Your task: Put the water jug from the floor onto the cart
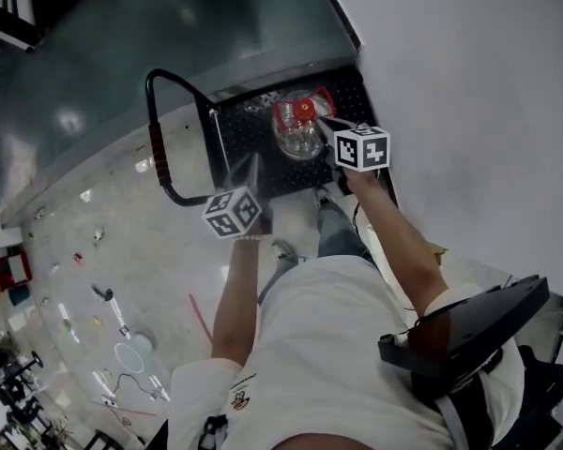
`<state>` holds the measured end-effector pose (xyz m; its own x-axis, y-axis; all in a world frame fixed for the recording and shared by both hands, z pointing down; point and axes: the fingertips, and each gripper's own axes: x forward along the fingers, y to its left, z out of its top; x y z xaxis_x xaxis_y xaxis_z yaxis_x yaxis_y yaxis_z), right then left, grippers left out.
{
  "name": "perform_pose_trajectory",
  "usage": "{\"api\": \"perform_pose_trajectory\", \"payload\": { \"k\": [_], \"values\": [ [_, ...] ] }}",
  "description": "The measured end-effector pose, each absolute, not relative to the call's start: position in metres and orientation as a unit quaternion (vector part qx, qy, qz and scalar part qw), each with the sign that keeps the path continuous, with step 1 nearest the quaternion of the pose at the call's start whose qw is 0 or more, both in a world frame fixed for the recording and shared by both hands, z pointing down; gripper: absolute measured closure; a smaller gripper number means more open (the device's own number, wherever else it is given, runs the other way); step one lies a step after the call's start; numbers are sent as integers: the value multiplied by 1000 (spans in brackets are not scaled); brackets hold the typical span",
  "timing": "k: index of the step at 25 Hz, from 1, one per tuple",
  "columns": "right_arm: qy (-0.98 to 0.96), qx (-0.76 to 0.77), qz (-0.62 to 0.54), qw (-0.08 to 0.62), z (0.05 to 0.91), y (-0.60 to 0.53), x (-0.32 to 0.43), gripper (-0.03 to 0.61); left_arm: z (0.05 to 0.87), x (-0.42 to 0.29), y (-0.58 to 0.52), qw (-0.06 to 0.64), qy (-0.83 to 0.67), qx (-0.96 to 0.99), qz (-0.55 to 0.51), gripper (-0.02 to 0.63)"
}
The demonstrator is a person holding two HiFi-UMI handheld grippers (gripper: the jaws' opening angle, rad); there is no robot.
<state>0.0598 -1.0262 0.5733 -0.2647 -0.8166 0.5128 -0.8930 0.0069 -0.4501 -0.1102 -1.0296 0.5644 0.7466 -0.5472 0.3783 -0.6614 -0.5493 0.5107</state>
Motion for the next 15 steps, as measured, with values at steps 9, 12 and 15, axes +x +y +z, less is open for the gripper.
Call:
{"api": "perform_pose_trajectory", "payload": {
  "k": [9,12,15],
  "values": [
    [-705,626,333,1,509,-940,-37,565,512,-194,-958,280,-311,903,103,609],
    [-707,629,324,-10,493,-916,-45,565,497,-196,-942,266,-299,910,109,609],
    [-710,625,322,-28,479,-905,-43,565,479,-191,-936,254,-296,915,101,609]
  ]
}}
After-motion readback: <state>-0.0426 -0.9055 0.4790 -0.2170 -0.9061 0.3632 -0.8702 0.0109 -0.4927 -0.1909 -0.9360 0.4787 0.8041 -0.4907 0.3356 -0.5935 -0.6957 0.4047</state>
